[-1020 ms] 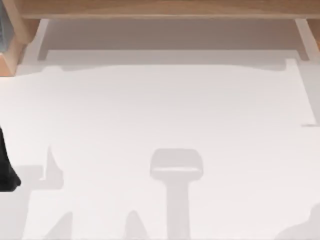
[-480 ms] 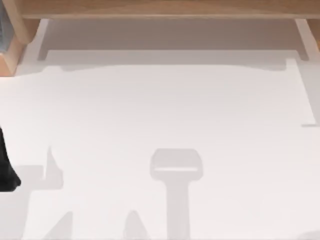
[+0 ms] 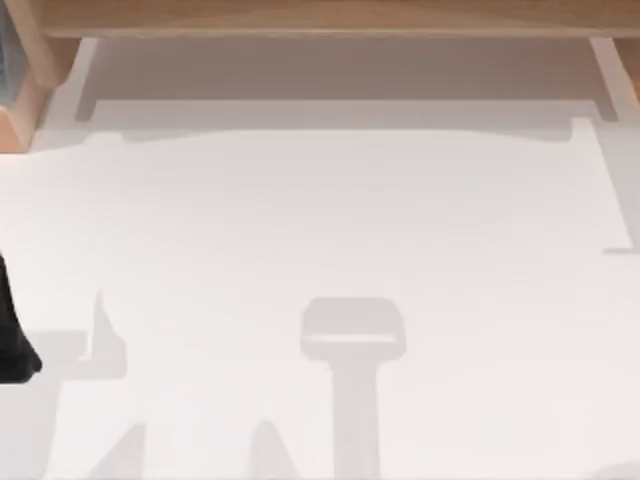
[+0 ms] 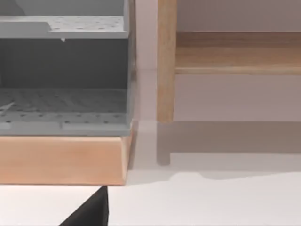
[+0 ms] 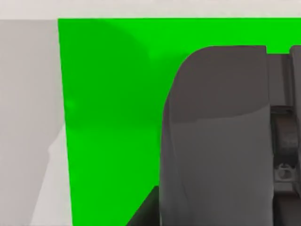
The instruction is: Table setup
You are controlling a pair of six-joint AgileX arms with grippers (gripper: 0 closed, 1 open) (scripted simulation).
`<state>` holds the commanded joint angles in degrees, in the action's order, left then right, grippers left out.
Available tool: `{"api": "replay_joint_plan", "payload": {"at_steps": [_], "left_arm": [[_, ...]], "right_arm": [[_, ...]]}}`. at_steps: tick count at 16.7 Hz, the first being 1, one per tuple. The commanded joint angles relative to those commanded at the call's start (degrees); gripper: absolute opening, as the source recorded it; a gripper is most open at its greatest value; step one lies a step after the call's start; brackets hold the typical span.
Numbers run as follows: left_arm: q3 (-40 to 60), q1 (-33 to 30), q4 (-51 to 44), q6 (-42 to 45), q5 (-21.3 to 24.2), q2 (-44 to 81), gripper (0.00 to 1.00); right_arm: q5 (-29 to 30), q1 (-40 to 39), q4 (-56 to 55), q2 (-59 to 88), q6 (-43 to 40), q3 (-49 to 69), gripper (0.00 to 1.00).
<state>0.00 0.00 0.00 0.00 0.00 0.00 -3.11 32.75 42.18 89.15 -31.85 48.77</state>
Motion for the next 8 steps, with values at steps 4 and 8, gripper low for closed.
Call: {"api": "replay_joint_plan", "payload": {"at_steps": [4, 8], "left_arm": [[0.0, 0.0, 0.0, 0.0, 0.0, 0.0, 1.0], [0.0, 0.0, 0.0, 0.0, 0.0, 0.0, 1.0]], "right_arm": [[0.01, 0.04, -0.7, -0.75, 0.03, 0.9, 0.0], [0.05, 0.04, -1.45, -1.25, 0.12, 1.43, 0.0]]}}
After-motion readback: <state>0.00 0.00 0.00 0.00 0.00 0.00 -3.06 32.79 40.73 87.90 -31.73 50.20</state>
